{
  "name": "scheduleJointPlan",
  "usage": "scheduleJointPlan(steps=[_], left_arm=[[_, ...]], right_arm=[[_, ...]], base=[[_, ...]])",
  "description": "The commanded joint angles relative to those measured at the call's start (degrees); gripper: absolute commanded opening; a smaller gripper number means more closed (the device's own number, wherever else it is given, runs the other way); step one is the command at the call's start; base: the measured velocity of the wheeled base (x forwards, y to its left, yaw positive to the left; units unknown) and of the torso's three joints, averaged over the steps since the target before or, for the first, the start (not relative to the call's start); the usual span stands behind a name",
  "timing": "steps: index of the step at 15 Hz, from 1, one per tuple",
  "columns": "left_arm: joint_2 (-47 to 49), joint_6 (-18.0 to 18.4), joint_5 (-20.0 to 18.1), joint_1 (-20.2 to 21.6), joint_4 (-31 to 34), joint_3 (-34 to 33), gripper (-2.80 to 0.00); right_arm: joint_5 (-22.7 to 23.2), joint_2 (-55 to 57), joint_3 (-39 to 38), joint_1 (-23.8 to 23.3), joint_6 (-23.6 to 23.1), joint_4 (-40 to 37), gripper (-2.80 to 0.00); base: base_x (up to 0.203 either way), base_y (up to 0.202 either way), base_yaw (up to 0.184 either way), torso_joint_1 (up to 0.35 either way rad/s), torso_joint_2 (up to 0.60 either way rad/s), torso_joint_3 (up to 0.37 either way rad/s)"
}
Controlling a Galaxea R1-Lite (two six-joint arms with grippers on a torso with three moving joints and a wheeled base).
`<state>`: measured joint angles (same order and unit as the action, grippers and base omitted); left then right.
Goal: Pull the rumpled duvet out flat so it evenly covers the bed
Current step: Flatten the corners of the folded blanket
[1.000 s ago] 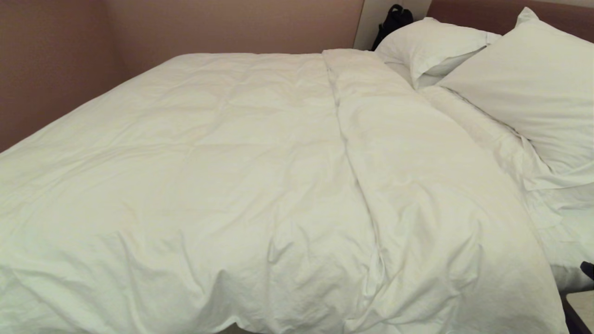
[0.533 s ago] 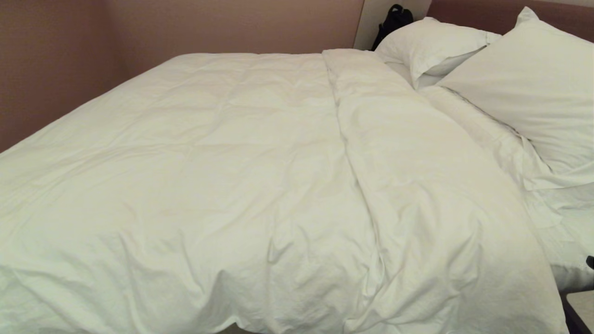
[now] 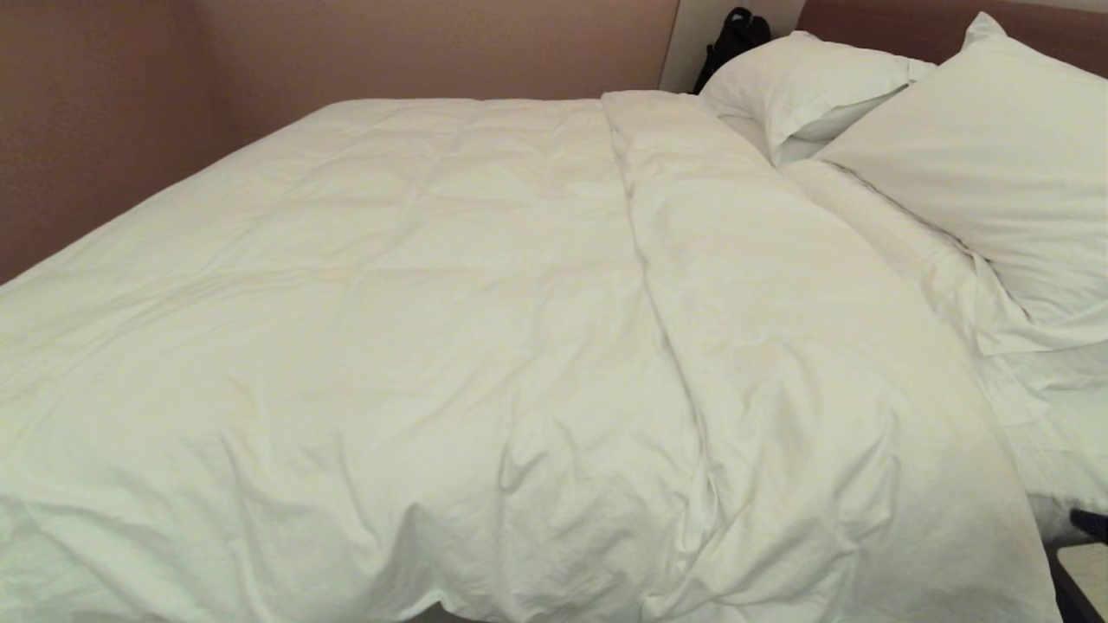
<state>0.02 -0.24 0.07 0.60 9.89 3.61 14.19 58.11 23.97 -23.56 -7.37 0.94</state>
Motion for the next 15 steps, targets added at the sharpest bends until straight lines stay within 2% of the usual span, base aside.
scheduleJointPlan(steps=[1, 4, 7, 8, 10, 12, 13, 15], left_arm=[[0.0, 0.0, 0.0, 0.0, 0.0, 0.0, -2.8], [0.0, 0.0, 0.0, 0.0, 0.0, 0.0, -2.8], [0.0, 0.0, 0.0, 0.0, 0.0, 0.0, -2.8], [0.0, 0.0, 0.0, 0.0, 0.0, 0.0, -2.8], [0.0, 0.0, 0.0, 0.0, 0.0, 0.0, -2.8], [0.0, 0.0, 0.0, 0.0, 0.0, 0.0, -2.8], [0.0, 0.0, 0.0, 0.0, 0.0, 0.0, -2.8], [0.0, 0.0, 0.0, 0.0, 0.0, 0.0, -2.8]], right_arm=[[10.7, 2.3, -1.8, -2.0, -9.5, 0.0, 0.0], [12.2, 6.8, -3.3, -2.9, -9.5, 1.7, 0.0], [18.1, 13.1, -3.7, -6.7, -10.6, 6.0, 0.0], [20.1, 14.6, -3.8, -8.6, -12.5, 6.9, 0.0], [25.5, 17.5, -3.8, -15.2, -19.7, 7.4, 0.0], [31.5, 21.7, -3.9, -21.5, -29.3, 7.2, 0.0], [32.7, 23.9, -4.1, -22.9, -32.9, 7.1, 0.0], [34.6, 25.3, -4.4, -23.7, -34.8, 7.0, 0.0]], base=[[0.0, 0.0, 0.0, 0.0, 0.0, 0.0], [0.0, 0.0, 0.0, 0.0, 0.0, 0.0], [0.0, 0.0, 0.0, 0.0, 0.0, 0.0], [0.0, 0.0, 0.0, 0.0, 0.0, 0.0], [0.0, 0.0, 0.0, 0.0, 0.0, 0.0], [0.0, 0.0, 0.0, 0.0, 0.0, 0.0], [0.0, 0.0, 0.0, 0.0, 0.0, 0.0], [0.0, 0.0, 0.0, 0.0, 0.0, 0.0]])
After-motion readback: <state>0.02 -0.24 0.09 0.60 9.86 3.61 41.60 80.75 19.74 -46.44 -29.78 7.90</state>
